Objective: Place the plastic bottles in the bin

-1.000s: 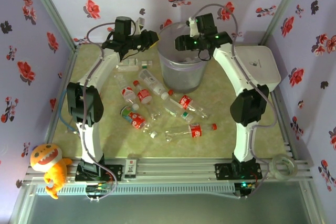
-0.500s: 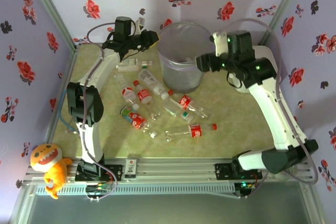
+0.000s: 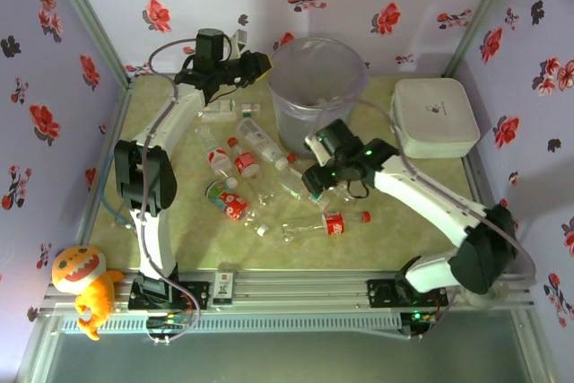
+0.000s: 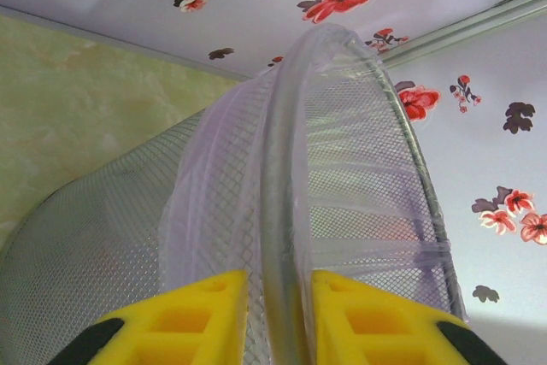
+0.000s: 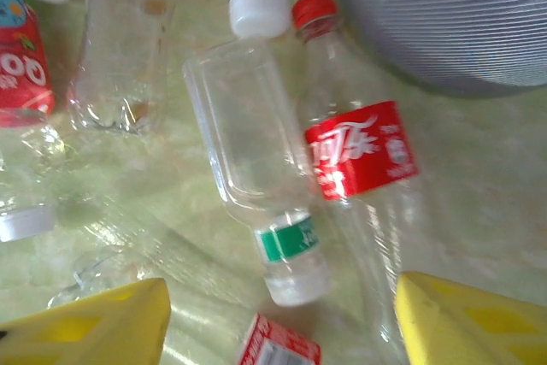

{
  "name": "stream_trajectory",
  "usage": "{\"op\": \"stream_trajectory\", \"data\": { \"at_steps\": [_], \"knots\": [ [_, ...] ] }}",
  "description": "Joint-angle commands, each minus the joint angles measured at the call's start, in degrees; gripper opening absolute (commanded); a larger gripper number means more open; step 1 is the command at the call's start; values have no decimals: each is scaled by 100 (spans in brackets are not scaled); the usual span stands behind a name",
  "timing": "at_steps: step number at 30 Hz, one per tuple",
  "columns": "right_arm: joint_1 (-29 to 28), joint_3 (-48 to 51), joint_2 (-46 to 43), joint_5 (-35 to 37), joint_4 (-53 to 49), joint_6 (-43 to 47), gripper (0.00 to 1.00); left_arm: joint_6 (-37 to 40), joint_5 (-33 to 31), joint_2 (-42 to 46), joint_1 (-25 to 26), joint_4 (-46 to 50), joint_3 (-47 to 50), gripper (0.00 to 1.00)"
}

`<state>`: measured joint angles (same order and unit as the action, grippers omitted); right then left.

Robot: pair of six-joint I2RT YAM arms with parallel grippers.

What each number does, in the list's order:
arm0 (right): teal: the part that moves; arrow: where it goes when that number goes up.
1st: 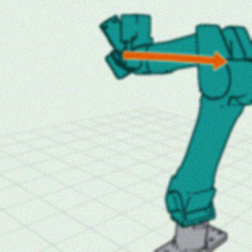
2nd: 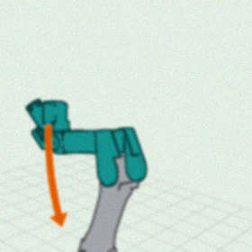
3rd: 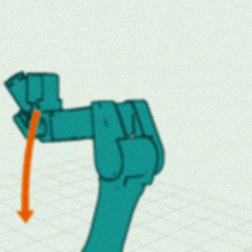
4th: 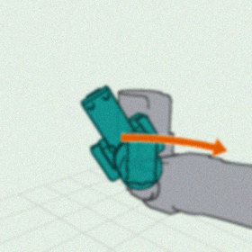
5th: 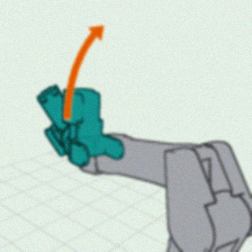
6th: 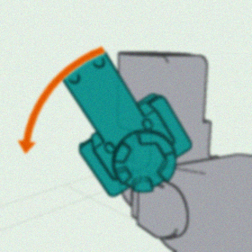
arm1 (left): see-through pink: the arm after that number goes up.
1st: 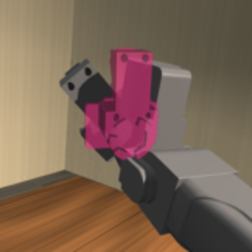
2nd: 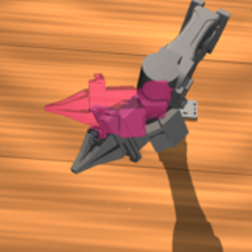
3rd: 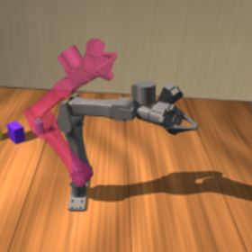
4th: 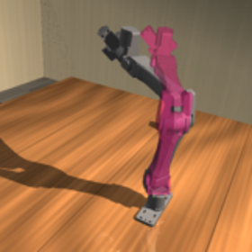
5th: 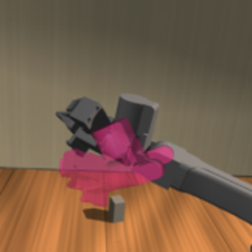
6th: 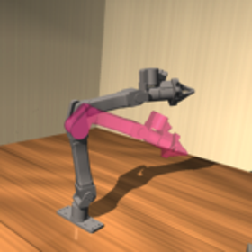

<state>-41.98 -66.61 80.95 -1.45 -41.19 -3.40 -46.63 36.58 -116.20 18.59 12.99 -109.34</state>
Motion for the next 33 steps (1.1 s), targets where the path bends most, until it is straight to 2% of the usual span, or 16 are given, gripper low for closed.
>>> {"op": "stream_trajectory", "data": {
  "at_steps": [1, 7, 12, 16, 20, 24, 33],
  "knots": [
    [-143, 290, 444, -40, 1197, -136, 69, 42, -1, -202, -24, 243, 197, 25],
    [-239, 581, 966, -151, 2170, -38, 66, 31, -1, -120, -29, 196, 334, 25],
    [-241, 593, 1440, -304, 2452, 41, 64, 81, -2, -84, -27, 299, 269, 25],
    [-258, 481, 1752, -441, 2476, 48, 65, 159, -2, -66, -39, 427, 202, 25],
    [-267, 399, 1981, -413, 2381, 84, 71, 127, -2, -74, -33, 397, 189, 25],
    [-303, 416, 2117, -393, 2390, 71, 72, 109, -1, -69, -34, 367, 193, 25],
    [-374, 354, 2107, -122, 2281, -21, 64, 105, -1, -87, -36, 362, 170, 25]
  ]
}}
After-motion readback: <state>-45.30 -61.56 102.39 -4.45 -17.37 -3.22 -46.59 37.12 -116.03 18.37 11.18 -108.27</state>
